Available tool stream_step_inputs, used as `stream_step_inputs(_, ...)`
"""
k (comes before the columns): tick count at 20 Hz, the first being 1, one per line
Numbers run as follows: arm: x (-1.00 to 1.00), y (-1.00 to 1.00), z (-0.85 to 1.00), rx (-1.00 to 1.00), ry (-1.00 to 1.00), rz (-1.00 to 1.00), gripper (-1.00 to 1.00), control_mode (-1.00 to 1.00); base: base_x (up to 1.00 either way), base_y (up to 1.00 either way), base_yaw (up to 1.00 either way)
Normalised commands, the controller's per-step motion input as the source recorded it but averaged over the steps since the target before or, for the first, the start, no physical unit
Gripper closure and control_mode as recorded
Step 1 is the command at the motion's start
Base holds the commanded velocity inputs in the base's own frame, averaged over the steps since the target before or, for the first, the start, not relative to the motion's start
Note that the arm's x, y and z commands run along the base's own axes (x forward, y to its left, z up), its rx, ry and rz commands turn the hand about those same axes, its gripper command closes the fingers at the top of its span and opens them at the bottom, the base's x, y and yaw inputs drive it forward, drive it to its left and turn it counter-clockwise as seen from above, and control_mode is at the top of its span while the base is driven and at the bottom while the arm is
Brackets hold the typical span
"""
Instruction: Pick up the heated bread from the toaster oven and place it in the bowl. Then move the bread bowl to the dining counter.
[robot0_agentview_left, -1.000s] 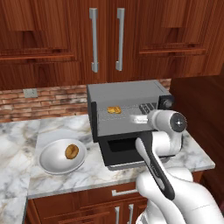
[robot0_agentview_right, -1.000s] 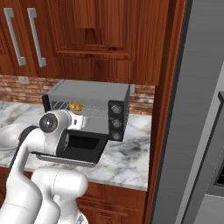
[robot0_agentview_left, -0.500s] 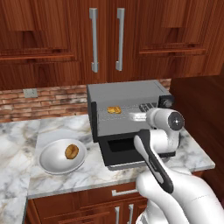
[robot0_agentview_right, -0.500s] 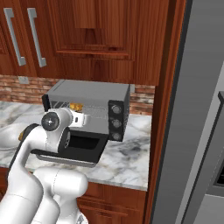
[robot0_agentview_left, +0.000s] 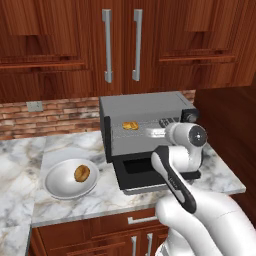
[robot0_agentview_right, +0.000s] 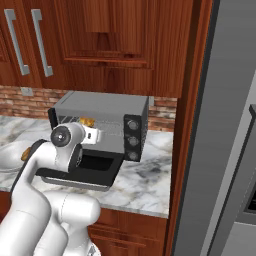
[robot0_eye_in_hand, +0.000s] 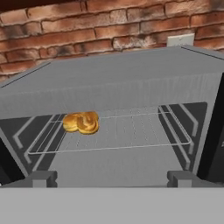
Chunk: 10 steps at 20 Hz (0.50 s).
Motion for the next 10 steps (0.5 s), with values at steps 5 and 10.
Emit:
stream_step_inputs(5, 0.13, 0.0, -0.22, 0.0, 0.0, 0.0, -1.0, -1.0, 0.0, 0.0, 0.0)
stream_step_inputs(10, 0.28, 0.0, -0.22, 0.0, 0.0, 0.0, -1.0, -1.0, 0.0, 0.0, 0.0)
